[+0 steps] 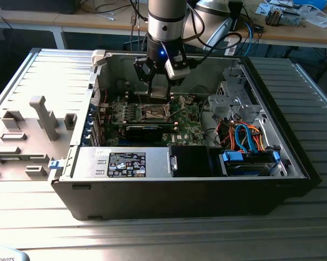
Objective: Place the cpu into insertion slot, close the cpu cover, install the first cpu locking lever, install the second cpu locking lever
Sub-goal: 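Place the cpu into insertion slot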
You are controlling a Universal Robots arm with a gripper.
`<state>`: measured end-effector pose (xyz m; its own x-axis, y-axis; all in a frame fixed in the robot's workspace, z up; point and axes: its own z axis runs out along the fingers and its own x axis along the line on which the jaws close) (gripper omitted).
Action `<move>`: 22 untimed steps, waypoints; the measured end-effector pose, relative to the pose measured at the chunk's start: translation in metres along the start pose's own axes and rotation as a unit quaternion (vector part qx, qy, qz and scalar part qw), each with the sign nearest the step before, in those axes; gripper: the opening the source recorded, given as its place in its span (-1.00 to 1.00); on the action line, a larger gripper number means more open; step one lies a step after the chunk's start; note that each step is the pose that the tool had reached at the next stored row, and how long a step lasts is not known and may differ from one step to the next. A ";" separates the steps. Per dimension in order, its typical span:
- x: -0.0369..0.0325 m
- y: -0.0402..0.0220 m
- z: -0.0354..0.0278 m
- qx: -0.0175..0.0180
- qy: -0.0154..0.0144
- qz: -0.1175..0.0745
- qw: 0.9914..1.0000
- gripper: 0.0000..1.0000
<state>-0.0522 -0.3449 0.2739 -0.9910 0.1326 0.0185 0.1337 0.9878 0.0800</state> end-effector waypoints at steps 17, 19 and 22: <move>-0.0001 0.0000 0.0007 0.000 -0.001 0.009 1.000 0.09; -0.0001 -0.0001 0.0008 0.000 -0.001 0.010 1.000 0.09; -0.0001 -0.0001 0.0009 0.000 -0.001 0.012 1.000 0.09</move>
<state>-0.0521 -0.3449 0.2730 -0.9876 0.1558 0.0184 0.1568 0.9844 0.0798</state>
